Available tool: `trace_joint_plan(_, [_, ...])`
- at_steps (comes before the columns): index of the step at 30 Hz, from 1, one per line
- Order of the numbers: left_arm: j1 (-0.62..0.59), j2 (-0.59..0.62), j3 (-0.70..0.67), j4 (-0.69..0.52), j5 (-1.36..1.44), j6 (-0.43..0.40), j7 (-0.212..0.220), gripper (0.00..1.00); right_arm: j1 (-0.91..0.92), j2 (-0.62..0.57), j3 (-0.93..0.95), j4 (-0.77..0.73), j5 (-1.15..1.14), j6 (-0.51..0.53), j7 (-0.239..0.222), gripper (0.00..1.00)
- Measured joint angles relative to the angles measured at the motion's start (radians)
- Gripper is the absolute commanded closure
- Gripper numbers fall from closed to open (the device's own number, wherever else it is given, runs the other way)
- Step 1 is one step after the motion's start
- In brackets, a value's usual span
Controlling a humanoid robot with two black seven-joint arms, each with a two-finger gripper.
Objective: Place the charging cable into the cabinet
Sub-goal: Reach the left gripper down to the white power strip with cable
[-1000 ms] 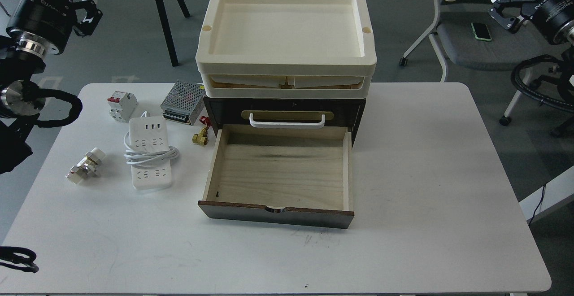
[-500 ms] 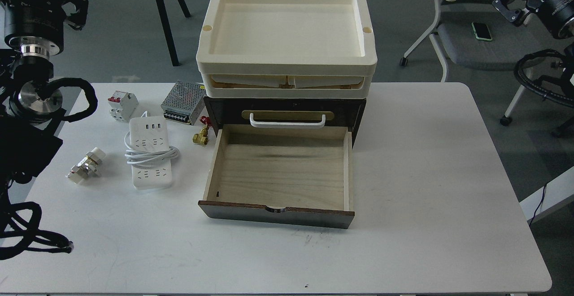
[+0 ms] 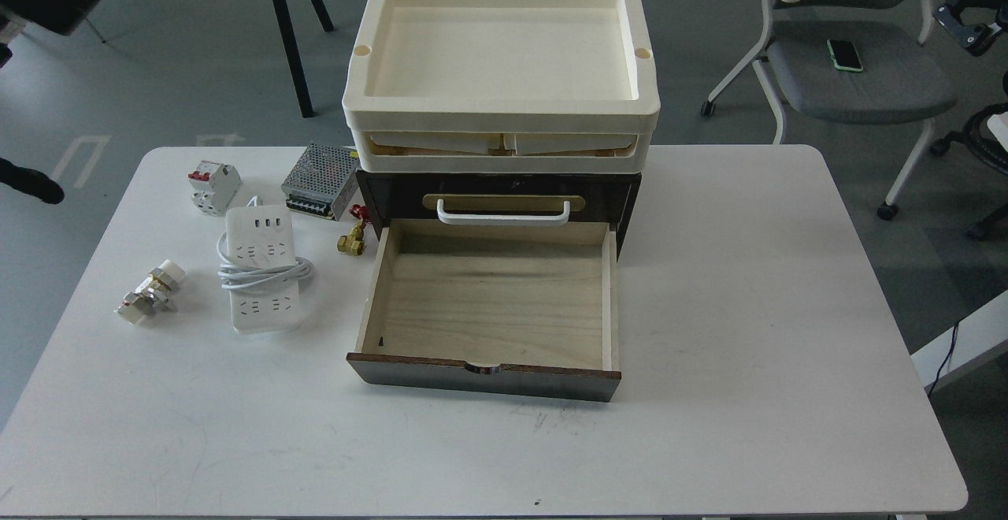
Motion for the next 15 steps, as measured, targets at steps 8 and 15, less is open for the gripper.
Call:
trace_joint_plan(8, [0.067, 0.129, 0.302, 0.013, 0.849, 0.223, 0.000, 0.04, -0.020, -0.007, 0.002, -0.001, 0.001, 0.000, 0.000, 0.00])
trace_joint_plan(15, [0.057, -0.017, 0.414, 0.229, 1.091, 0.345, 0.000, 0.06, -0.032, -0.007, 0.002, -0.002, 0.002, 0.000, 0.000, 0.00])
